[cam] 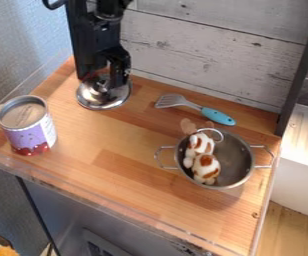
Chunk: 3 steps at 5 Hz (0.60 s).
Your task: Move the silver lid to the top left corner of the table
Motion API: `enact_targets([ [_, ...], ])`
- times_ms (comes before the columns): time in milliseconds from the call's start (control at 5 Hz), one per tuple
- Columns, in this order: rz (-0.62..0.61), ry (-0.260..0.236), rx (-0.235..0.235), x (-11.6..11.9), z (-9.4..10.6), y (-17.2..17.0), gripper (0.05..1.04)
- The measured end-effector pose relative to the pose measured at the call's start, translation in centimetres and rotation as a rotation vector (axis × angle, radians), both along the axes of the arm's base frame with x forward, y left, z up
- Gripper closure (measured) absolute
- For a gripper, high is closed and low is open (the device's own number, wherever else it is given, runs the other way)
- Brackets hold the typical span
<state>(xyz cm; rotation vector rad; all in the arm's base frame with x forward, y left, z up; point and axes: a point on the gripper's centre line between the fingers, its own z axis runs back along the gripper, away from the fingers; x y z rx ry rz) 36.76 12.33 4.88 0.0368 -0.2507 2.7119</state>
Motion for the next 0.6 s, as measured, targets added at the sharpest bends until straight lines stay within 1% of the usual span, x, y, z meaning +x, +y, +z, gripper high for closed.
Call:
enact_targets([
  [200, -0.009, -0.043, 0.026, -0.41, 2.40, -0.41, 0.083],
  [400, -0.014, -0.054, 0.028, -0.28, 2.70, -0.57, 0.083],
  [600, -0.014, -0.051, 0.026, -0.29, 2.63, -0.65, 0.083],
])
